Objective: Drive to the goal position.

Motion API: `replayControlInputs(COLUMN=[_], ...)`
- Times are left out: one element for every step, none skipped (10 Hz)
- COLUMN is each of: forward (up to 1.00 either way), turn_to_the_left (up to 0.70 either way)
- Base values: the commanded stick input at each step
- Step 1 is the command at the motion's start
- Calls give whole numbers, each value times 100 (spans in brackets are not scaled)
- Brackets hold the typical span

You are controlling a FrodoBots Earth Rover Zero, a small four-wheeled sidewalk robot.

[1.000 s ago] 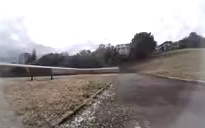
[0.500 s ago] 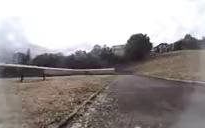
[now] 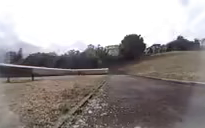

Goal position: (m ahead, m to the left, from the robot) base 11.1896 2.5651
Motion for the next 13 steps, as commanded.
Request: replayControlInputs(forward=[70, 70, 70, 70, 70, 70, 70, 70, 70, 70, 70, 70, 70], turn_to_the_left=[0, 0, 0, 0, 0, 0, 0, 0, 0, 0, 0, 0, 0])
